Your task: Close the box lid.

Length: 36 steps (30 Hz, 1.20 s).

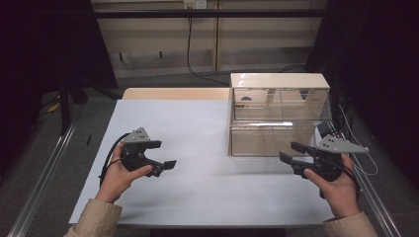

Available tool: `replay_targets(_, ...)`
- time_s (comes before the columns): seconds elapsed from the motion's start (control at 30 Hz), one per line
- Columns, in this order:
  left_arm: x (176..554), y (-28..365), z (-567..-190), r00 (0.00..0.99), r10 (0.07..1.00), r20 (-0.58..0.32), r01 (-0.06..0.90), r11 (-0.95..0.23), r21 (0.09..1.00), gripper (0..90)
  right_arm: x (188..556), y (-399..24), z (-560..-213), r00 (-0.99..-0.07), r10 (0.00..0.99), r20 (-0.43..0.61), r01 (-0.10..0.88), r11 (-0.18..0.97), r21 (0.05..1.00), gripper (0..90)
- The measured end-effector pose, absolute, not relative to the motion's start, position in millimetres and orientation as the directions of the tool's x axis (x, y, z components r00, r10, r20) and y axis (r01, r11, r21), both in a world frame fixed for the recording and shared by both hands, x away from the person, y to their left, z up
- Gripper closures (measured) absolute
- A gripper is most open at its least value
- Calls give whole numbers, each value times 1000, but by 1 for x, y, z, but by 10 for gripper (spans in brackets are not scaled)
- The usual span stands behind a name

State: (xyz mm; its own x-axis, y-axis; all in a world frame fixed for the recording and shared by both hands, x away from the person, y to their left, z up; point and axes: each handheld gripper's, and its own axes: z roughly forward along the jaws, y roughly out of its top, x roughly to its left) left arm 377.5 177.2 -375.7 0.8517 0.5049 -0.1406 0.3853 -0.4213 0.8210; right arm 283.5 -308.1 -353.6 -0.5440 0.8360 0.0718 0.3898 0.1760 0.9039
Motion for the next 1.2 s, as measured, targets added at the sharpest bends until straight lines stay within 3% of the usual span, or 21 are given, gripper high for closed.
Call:
replay_targets(0.77,367,198,-395,849,515,-118,376,-433,819,62,271,-294,-389,-583,810,72,413,219,884,214)
replay_targets(1.2,361,208,-404,849,516,-114,375,-438,817,62,266,-294,-401,-583,807,88,426,212,880,185)
